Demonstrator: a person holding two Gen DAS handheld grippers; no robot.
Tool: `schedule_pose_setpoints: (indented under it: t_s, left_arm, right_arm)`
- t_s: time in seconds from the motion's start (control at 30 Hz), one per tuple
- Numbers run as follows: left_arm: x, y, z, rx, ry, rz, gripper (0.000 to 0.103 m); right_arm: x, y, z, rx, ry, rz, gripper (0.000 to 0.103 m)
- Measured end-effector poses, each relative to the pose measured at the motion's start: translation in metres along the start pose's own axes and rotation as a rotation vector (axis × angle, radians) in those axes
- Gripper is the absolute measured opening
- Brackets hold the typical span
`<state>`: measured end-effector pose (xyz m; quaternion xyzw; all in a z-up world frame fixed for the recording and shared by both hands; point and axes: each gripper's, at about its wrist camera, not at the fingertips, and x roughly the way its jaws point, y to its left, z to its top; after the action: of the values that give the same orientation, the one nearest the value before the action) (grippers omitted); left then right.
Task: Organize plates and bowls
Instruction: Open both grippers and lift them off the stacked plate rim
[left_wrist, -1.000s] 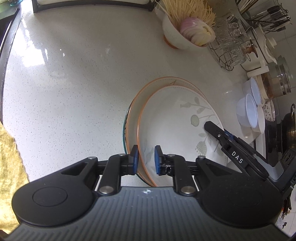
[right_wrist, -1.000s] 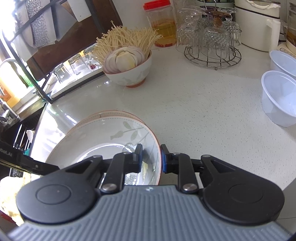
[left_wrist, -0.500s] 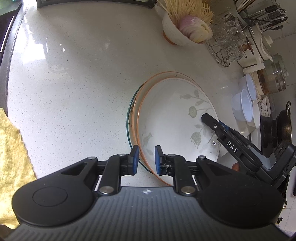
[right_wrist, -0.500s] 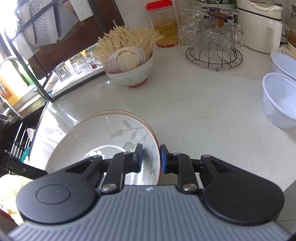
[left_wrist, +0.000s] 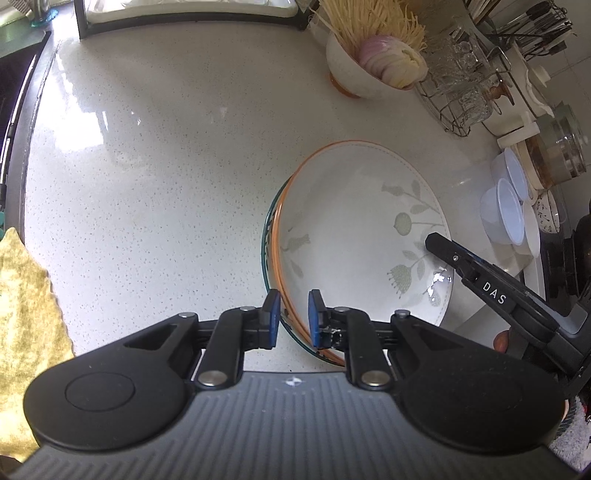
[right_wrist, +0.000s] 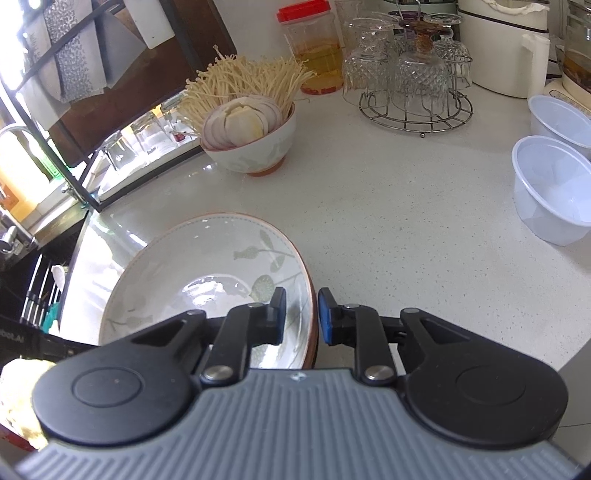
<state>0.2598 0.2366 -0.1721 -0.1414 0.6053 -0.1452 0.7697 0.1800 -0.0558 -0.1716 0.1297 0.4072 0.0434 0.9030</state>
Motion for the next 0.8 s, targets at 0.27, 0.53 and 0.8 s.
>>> schedule_pose_setpoints:
  t_s: [0.27,0.53,0.8]
  left_arm:
    - [-0.033,-0.013,-0.006,0.063,-0.13,0.042,0.019]
    - [-0.078,-0.043,-0.028,0.139,-0.264,0.042,0.019]
    - [-0.116,-0.065,-0.064,0.182,-0.343,0.033,0.019]
  right_arm:
    - [-0.031,0.003,0.007,0.003,-0.048,0.001,0.023]
    - [-0.084,0.018,0.011,-0.026,-0.12,0.025,0.023]
    - [-0.141,0.031,-0.001,-0.046,-0.19,0.053,0.023]
